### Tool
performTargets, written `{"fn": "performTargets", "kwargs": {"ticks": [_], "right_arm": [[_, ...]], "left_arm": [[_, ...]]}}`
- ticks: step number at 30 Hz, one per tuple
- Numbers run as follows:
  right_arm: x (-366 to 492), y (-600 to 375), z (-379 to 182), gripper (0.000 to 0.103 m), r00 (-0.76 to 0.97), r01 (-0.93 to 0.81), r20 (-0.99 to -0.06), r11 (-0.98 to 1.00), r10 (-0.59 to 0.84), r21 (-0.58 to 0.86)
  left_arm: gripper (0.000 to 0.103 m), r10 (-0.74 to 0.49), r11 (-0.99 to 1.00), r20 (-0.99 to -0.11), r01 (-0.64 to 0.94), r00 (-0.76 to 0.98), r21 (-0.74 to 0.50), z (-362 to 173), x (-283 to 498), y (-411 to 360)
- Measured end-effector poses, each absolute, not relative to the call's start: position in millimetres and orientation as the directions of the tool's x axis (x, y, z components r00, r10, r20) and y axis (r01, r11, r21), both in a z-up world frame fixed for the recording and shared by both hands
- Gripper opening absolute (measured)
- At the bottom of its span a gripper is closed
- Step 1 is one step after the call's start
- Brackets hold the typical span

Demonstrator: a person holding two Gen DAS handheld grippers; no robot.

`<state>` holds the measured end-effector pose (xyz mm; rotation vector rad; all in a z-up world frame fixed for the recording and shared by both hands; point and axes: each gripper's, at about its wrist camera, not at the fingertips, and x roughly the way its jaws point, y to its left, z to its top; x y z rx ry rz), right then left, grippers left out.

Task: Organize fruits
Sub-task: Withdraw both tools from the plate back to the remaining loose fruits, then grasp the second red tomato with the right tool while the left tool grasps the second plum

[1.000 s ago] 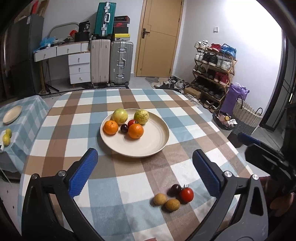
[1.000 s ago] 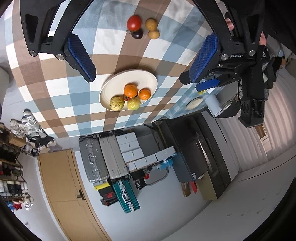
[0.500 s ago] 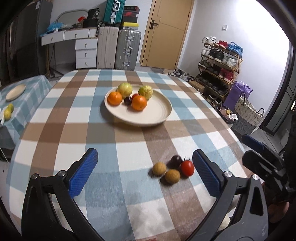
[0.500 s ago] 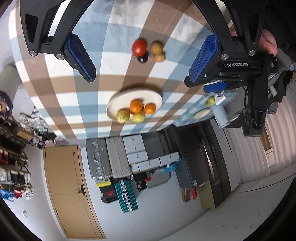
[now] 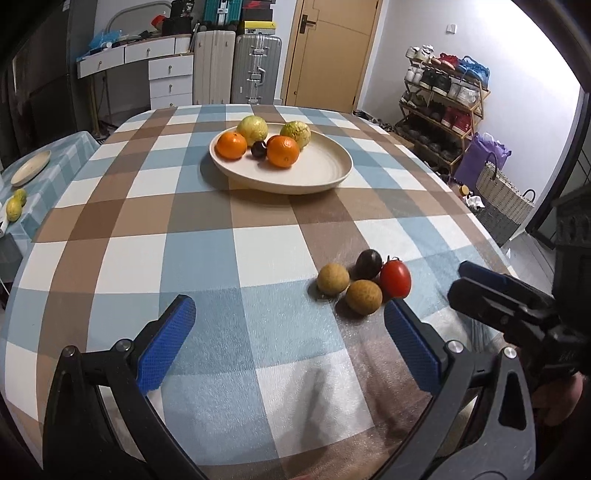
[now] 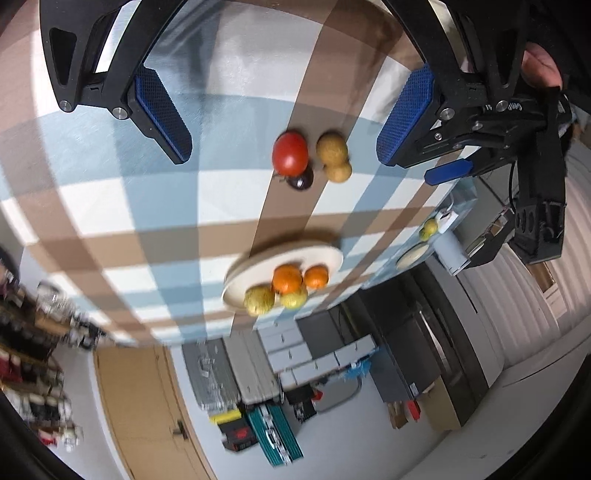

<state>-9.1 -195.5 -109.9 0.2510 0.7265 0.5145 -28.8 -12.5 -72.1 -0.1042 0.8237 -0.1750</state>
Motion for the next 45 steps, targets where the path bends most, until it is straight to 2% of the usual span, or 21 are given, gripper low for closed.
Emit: {"fn": "performTargets", "kwargs": {"ticks": [5,7,17,19,26,28,32,39,45], "right_arm": [[6,-193,-123,0.099,0.578,-0.345,-0.585,0.82,0.569,0.457],[12,-191,-126,0.089,0.566,-0.345,-0.589,0.814,0.577,0.466],[25,-182,-134,0.071,0.52,-0.356,-0.605,0.797,0.603,0.488],[26,-180,-134,0.059,0.513,-0.359,-0.609,0.796,0.605,0.488],[32,-176,-136,0.045,0.506,-0.353,-0.629,0.807,0.59,0.473],[31,-175,-136,0.029,0.504,-0.361,-0.637,0.812,0.584,0.459],[28,-175,-135,0.028,0.525,-0.367,-0.631,0.821,0.571,0.438],[24,-192,-124,0.028,0.577,-0.367,-0.569,0.808,0.587,0.461],[24,-214,-113,0.028,0.618,-0.348,-0.517,0.796,0.592,0.496]], "left_arm": [[0.102,-0.201,0.979,-0.725,0.118,0.658,-0.165,-78,-22,-11],[0.102,-0.202,0.979,-0.728,0.119,0.655,-0.164,-79,-19,-11],[0.102,-0.211,0.977,-0.734,0.121,0.646,-0.174,-83,-5,-8],[0.102,-0.212,0.977,-0.737,0.12,0.642,-0.176,-84,-2,-7],[0.102,-0.222,0.974,-0.736,0.113,0.639,-0.196,-85,3,-5],[0.102,-0.229,0.972,-0.736,0.11,0.637,-0.208,-85,6,-3],[0.102,-0.231,0.971,-0.732,0.105,0.641,-0.214,-84,12,0],[0.102,-0.26,0.965,-0.728,0.141,0.635,-0.222,-74,24,-5],[0.102,-0.331,0.94,-0.747,0.271,0.577,-0.207,-64,45,-33]]}}
